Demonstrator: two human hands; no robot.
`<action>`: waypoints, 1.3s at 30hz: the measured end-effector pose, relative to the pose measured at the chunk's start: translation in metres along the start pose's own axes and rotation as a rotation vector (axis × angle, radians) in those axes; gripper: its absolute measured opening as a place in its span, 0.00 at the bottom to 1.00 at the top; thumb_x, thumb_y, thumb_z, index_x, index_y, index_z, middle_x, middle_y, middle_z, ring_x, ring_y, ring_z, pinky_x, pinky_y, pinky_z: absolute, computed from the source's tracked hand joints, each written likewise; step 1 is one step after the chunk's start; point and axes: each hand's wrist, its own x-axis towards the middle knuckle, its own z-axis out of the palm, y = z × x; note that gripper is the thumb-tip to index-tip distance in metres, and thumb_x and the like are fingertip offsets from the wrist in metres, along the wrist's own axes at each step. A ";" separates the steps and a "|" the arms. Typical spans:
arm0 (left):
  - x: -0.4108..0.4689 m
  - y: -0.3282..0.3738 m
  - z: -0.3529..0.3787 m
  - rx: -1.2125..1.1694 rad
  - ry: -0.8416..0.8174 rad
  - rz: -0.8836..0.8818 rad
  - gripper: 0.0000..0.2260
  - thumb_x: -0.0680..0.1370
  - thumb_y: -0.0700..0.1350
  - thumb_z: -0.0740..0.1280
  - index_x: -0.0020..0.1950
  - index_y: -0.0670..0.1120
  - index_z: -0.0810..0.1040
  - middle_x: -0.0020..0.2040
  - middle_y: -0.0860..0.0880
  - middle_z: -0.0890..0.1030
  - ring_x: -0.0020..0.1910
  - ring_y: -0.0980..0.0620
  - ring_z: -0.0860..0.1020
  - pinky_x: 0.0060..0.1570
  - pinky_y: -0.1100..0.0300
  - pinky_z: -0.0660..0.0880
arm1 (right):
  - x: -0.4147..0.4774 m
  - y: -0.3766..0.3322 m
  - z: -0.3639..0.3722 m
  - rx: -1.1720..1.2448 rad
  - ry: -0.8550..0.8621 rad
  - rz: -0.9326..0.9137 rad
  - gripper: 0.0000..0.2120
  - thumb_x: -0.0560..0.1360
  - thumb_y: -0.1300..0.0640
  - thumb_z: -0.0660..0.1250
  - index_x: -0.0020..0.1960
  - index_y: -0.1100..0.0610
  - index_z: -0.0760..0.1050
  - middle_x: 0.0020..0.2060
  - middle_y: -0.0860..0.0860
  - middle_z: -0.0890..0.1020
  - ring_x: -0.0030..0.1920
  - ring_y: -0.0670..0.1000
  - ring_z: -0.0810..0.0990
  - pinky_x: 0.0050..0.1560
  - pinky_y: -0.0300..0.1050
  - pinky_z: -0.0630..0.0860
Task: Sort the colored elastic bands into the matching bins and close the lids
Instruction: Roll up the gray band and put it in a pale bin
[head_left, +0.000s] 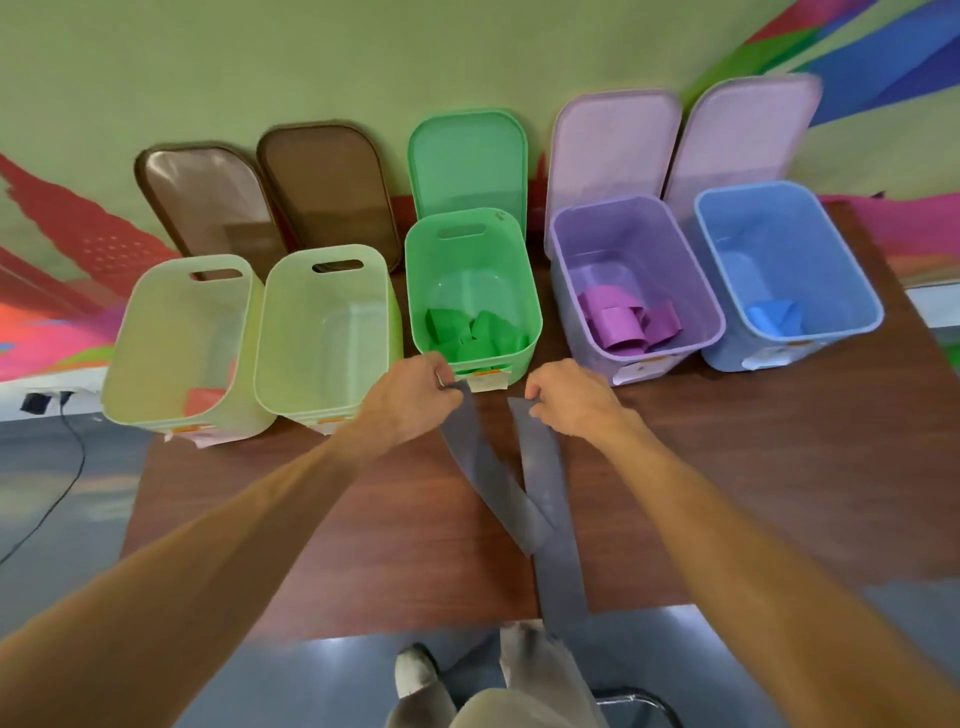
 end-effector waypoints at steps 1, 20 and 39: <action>-0.005 -0.001 -0.008 -0.011 -0.012 0.022 0.04 0.71 0.43 0.65 0.44 0.50 0.75 0.42 0.45 0.82 0.43 0.46 0.79 0.47 0.53 0.77 | -0.006 -0.010 -0.007 -0.030 0.000 0.013 0.10 0.73 0.57 0.68 0.54 0.52 0.80 0.53 0.53 0.82 0.54 0.57 0.80 0.53 0.52 0.78; -0.109 -0.050 -0.215 -0.292 0.312 0.369 0.04 0.72 0.40 0.67 0.44 0.45 0.80 0.36 0.51 0.79 0.35 0.56 0.75 0.42 0.60 0.74 | -0.101 -0.223 -0.142 0.103 0.584 0.089 0.01 0.69 0.55 0.67 0.40 0.50 0.75 0.46 0.54 0.82 0.50 0.58 0.79 0.44 0.45 0.71; -0.027 -0.088 -0.209 -0.285 0.314 0.183 0.04 0.72 0.41 0.68 0.45 0.46 0.80 0.36 0.51 0.80 0.37 0.55 0.77 0.37 0.63 0.73 | 0.009 -0.253 -0.124 0.242 0.582 -0.038 0.06 0.74 0.55 0.65 0.49 0.51 0.79 0.45 0.51 0.83 0.49 0.55 0.79 0.45 0.46 0.75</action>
